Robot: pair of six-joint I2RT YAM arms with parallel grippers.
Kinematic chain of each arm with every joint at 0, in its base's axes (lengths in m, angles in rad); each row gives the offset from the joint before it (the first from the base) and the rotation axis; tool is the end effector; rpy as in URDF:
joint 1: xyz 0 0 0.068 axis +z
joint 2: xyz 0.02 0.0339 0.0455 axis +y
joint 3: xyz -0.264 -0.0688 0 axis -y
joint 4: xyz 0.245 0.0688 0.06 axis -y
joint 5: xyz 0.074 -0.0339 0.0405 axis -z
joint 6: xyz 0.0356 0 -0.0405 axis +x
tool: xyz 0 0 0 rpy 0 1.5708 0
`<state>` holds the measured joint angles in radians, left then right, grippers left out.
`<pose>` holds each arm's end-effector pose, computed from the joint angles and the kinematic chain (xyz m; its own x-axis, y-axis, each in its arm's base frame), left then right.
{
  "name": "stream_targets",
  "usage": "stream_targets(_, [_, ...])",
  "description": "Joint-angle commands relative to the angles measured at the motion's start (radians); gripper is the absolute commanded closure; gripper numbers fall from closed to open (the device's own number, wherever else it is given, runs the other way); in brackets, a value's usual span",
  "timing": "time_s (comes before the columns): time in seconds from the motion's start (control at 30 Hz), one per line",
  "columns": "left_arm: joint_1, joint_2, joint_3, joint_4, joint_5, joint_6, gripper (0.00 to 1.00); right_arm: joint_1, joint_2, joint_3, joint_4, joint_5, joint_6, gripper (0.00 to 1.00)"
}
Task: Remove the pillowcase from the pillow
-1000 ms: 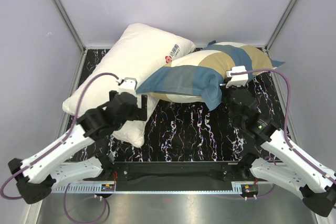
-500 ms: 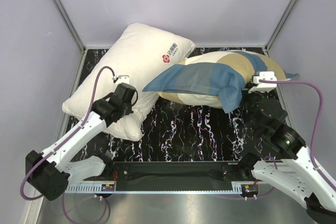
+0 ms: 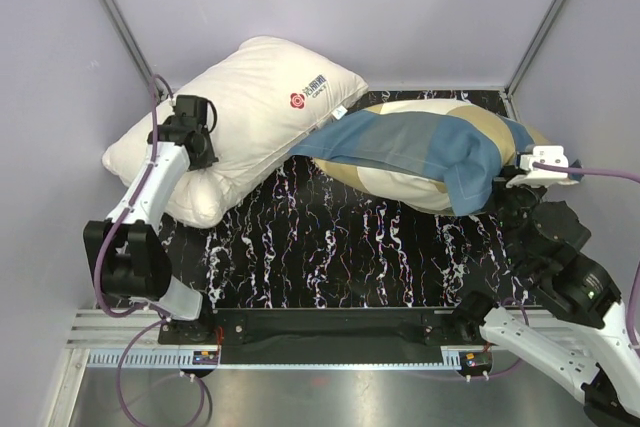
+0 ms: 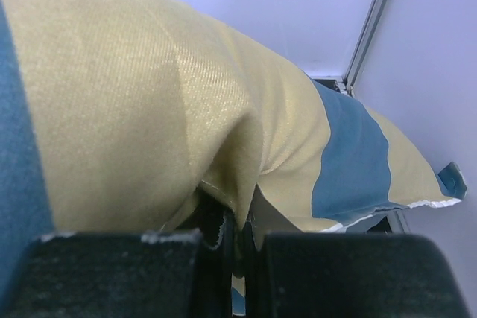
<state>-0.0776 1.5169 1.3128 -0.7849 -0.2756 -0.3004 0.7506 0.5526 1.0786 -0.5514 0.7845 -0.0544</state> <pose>0.3171 -0.0149 0.2958 -0.7736 -0.2254 -0.5922 -0.3176 0.9466 0.0546 0.0729 0.0336 0.4245 -0.0204 -0.0716 -0.9972 0.0327 0.9968 -0.0723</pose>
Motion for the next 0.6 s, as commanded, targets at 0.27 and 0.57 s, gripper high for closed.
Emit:
stream_targets(0.27, [-0.255, -0.432, -0.116, 0.463, 0.086, 0.188, 0.01, -0.008, 0.019, 0.004, 0.093, -0.036, 0.048, 1.0])
stream_targets(0.57, [-0.356, -0.773, -0.159, 0.488, 0.809, 0.426, 0.01, -0.01, 0.147, 0.038, 0.111, -0.165, 0.097, 1.0])
